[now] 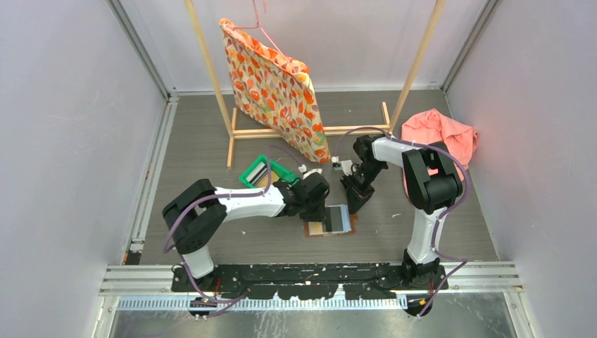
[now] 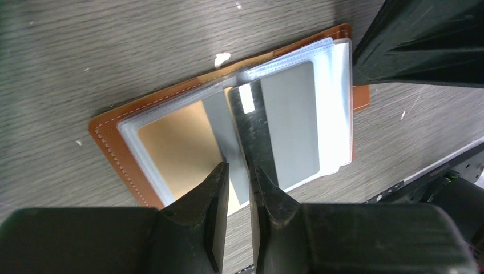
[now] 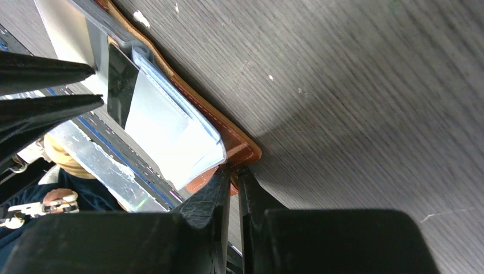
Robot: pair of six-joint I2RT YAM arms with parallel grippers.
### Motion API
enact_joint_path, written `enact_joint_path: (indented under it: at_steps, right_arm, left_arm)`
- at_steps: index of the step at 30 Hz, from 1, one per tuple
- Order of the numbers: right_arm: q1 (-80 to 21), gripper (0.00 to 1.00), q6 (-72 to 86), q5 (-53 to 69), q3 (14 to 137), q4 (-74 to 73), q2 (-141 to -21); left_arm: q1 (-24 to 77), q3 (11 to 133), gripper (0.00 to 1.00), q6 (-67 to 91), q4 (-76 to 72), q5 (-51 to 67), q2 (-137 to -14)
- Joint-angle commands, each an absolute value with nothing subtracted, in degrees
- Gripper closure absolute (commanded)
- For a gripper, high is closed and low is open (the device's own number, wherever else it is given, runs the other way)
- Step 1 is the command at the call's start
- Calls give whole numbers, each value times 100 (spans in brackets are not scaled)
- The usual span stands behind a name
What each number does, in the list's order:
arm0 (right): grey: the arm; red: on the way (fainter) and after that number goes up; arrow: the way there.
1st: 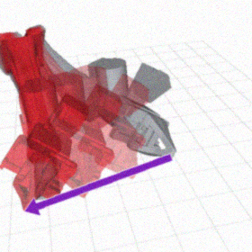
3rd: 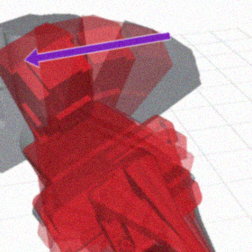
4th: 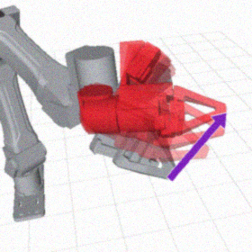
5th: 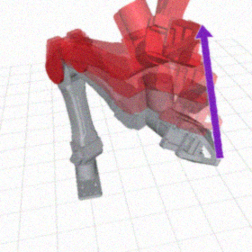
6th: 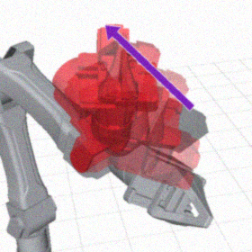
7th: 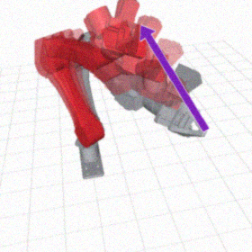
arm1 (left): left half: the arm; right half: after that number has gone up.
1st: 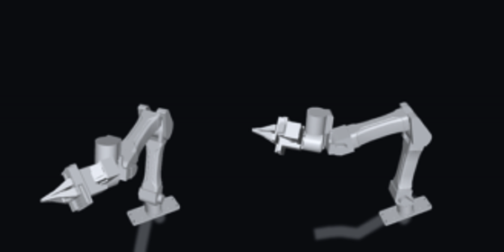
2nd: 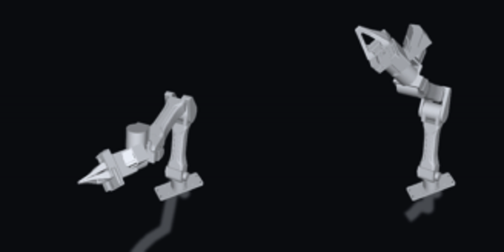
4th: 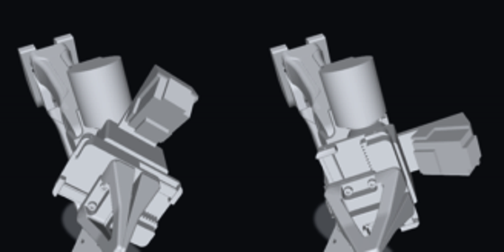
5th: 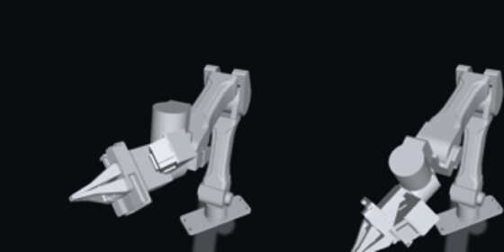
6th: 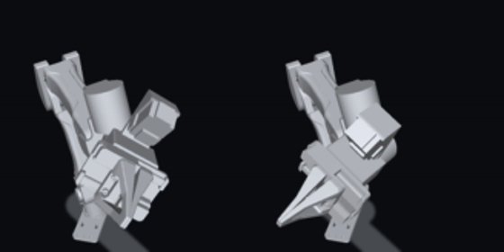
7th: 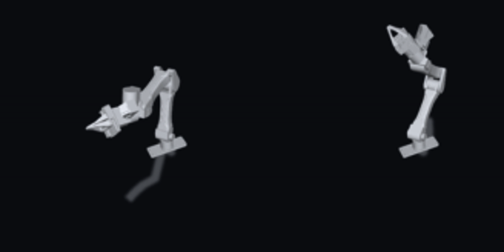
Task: Put the credit cards into the card holder
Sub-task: Insert the credit card into the card holder.
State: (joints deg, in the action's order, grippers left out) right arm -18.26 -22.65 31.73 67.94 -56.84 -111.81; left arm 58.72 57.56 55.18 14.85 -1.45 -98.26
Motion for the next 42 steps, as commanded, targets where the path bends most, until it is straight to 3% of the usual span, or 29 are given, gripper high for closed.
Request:
enact_joint_path:
  at_steps: [1, 19, 28, 34, 36, 38, 41, 42]
  right_arm:
    - [-1893, 85, -2197, 2971, 6899, -5557, -11309]
    - [-1966, 85, -2210, 3016, 6916, -5560, -11299]
    - [-1888, 77, -3059, 3301, 6931, -5960, -10410]
    - [-1726, 71, -3456, 3708, 6683, -5991, -9174]
    - [-1677, 64, -3420, 3949, 6486, -5765, -8694]
    - [-1669, 51, -3293, 4282, 6262, -5514, -8264]
    - [-1638, 33, -3062, 5231, 5988, -5453, -8076]
    - [-1635, 32, -2973, 5475, 5937, -5477, -8140]
  left_arm:
    - [5853, 6081, 79, 5321, 1746, -105, -10061]
    - [5804, 5995, 75, 5754, 99, 1047, -10526]
    - [5717, 5262, 67, 4757, -482, 836, -9100]
    - [5715, 4948, 61, 3717, -493, 413, -7946]
    - [5722, 4796, 55, 3498, -576, 138, -7602]
    - [5715, 4569, 42, 3422, -821, -100, -7282]
    - [5641, 4019, 2, 3759, -1548, -240, -6920]
    - [5554, 3817, 0, 4073, -1891, -100, -6864]
